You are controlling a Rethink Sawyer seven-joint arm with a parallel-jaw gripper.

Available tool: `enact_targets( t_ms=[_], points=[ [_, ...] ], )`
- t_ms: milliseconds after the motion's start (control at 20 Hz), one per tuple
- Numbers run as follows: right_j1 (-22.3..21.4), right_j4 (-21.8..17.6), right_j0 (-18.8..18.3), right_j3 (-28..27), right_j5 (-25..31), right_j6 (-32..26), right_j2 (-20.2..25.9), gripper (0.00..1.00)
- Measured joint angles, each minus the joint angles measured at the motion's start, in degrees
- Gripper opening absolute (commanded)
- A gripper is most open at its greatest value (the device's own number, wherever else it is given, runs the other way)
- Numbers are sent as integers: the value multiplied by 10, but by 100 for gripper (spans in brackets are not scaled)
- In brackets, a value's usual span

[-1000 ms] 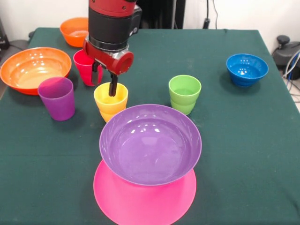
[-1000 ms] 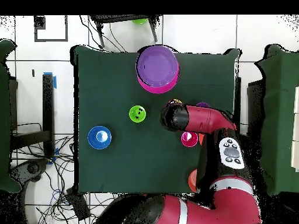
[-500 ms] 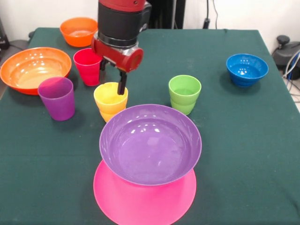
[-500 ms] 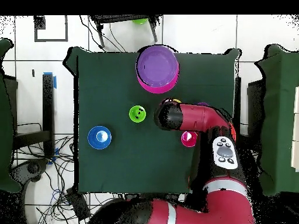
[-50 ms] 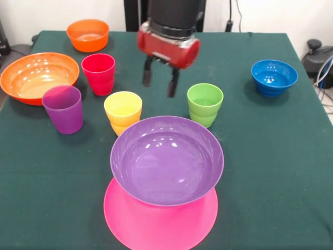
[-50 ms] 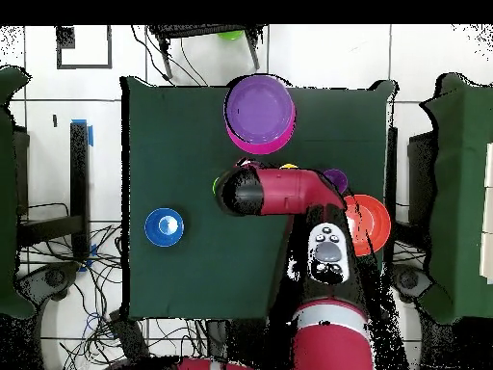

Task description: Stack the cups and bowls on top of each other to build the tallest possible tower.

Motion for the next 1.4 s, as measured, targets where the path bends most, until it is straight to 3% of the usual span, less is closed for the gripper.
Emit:
enact_targets(
  t_ms=[500, 1150, 1400],
  points=[
    [-17, 32, 46, 31, 0, 0, -6, 100],
    [-18, 49, 49, 57, 0, 0, -20, 100],
    [-54, 48, 33, 93, 1, 0, -20, 100]
  ],
)
